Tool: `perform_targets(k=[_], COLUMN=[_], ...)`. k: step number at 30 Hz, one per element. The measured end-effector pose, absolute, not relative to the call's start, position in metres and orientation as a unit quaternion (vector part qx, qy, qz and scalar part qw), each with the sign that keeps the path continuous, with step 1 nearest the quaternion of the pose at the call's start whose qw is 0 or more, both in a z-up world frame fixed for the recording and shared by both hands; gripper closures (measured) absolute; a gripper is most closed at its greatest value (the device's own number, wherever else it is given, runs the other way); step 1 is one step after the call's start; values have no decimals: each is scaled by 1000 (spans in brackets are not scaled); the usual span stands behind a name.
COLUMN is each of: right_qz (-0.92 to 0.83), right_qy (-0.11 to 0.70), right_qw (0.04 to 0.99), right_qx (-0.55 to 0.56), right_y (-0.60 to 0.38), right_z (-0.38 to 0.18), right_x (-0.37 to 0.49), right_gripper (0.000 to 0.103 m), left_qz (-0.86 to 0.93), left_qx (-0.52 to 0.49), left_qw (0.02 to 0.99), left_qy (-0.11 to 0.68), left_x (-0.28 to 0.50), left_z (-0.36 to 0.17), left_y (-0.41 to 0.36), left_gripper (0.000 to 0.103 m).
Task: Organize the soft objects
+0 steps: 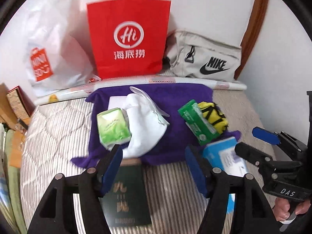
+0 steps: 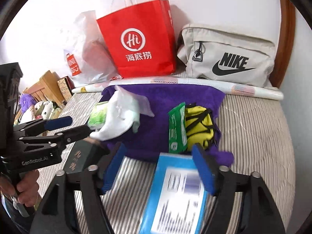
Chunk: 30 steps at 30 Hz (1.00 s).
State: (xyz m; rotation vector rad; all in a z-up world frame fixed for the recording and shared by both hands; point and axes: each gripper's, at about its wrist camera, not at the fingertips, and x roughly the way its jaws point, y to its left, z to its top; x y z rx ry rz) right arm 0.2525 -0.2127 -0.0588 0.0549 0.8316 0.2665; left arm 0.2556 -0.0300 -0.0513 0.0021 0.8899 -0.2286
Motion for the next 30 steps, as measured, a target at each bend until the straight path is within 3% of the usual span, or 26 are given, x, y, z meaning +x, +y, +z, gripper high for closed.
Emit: perform_targets(k=[14, 21, 24, 30], right_qz=[115, 80, 67, 55], right_qy=[357, 340, 335, 324], right_qw=[927, 937, 940, 945], right_qx=[21, 25, 13, 5], right_y=[-214, -216, -216, -217], right_z=[-26, -16, -15, -14], right_x=[127, 77, 61, 30], right_gripper=[12, 0, 0, 0], left_qz=[-64, -11, 3, 13], left_qx=[2, 26, 21, 29], left_qw=[935, 955, 956, 960], left_qy=[348, 297, 292, 277], left_x=[121, 59, 43, 11], left_z=[-1, 10, 10, 11], left_y=[-9, -12, -12, -16], left_gripper=[25, 18, 12, 11])
